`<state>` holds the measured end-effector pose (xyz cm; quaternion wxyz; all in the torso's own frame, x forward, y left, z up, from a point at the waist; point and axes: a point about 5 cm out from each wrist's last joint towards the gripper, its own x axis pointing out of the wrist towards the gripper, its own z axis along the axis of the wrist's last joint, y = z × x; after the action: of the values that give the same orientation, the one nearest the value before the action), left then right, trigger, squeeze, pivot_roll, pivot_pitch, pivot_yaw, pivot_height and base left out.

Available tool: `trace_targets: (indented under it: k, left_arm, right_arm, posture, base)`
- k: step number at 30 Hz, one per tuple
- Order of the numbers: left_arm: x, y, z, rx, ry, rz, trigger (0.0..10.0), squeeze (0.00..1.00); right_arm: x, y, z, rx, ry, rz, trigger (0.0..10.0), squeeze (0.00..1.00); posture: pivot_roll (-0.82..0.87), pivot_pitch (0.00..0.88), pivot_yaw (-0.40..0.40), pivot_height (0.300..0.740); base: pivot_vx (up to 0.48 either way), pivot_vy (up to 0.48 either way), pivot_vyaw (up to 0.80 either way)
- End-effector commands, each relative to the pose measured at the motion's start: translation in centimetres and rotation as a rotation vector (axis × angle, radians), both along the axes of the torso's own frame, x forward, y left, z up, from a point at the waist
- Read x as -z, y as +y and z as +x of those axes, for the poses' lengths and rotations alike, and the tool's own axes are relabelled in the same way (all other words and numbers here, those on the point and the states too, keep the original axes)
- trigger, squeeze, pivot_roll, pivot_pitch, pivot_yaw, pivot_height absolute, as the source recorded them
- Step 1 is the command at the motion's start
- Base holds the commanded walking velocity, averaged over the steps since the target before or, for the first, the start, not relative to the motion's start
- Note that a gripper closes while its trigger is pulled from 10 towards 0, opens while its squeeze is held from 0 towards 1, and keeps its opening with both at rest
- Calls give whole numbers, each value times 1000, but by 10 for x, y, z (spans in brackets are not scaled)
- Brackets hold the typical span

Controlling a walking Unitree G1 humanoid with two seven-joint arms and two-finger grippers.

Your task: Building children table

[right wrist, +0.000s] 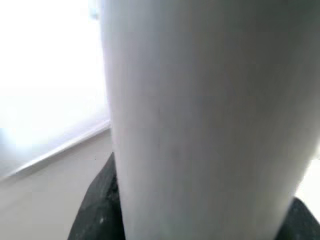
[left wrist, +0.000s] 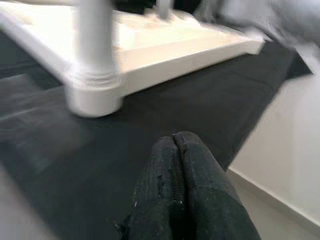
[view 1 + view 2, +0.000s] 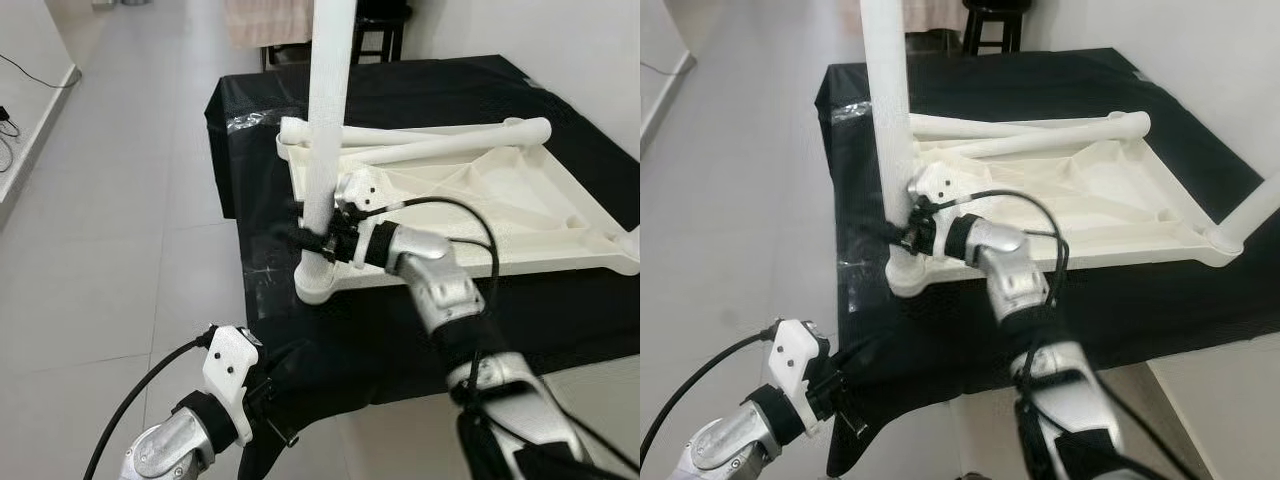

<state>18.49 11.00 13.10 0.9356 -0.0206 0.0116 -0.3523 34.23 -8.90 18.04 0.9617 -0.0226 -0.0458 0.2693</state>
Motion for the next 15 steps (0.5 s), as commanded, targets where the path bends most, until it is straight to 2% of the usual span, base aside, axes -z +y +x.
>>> trace_targets:
  k: [1, 2, 4, 6, 7, 9, 10, 11, 12, 13, 14, 15]
  left_arm:
    - [1, 5, -4, -13, 5, 32, 10000, 0]
    - [1, 9, -2, -30, 4, 46, 10000, 0]
    - [3, 15, 2, -66, 6, 51, 10000, 0]
    - [3, 18, 5, -82, 3, 55, 10000, 0]
    - [2, 19, 8, -91, -6, 62, 10000, 0]
    - [2, 19, 8, -91, -6, 62, 10000, 0]
    - [0, 20, 13, -94, -20, 71, 10000, 0]
    - [0, 20, 13, -94, -20, 71, 10000, 0]
    - [-1, 20, 16, -95, -29, 77, 10000, 0]
    - [-2, 21, 20, -96, -42, 86, 10000, 0]
    - [-3, 22, 23, -98, -51, 96, 10000, 0]
    - [-3, 22, 23, -98, -51, 96, 10000, 0]
  right_arm:
    - [40, -36, -26, 355, 173, -97, 0, 0]
    - [42, -27, -42, 350, 185, -100, 0, 0]
    - [41, -9, -50, 260, 164, -134, 0, 0]
    - [39, -11, -46, 260, 147, -158, 0, 0]
    - [35, -19, -39, 280, 129, -180, 0, 0]
    - [35, -19, -39, 280, 129, -180, 0, 0]
    - [33, -30, -31, 314, 118, -202, 0, 0]
    - [33, -30, -31, 314, 118, -202, 0, 0]
    - [31, -38, -25, 338, 112, -215, 0, 0]
    - [31, -44, -22, 364, 126, -237, 2902, 0]
    - [30, -48, -18, 365, 132, -255, 10000, 0]
    - [30, -48, -18, 365, 132, -255, 10000, 0]
  posture:
    - [64, 138, -78, 740]
    - [42, 140, -61, 740]
    - [26, 126, -45, 740]
    - [26, 111, -38, 740]
    - [29, 110, -35, 740]
    - [29, 110, -35, 740]
    - [25, 106, -29, 740]
    - [25, 106, -29, 740]
    - [25, 106, -29, 740]
    - [23, 102, -25, 740]
    - [22, 97, -20, 740]
    - [22, 97, -20, 740]
  base:
    - [0, 0, 0]
    - [0, 0, 0]
    - [0, 0, 0]
    - [0, 0, 0]
    - [0, 0, 0]
    - [0, 0, 0]
    - [0, 0, 0]
    - [0, 0, 0]
    - [0, 0, 0]
    - [0, 0, 0]
    - [0, 0, 0]
    - [0, 0, 0]
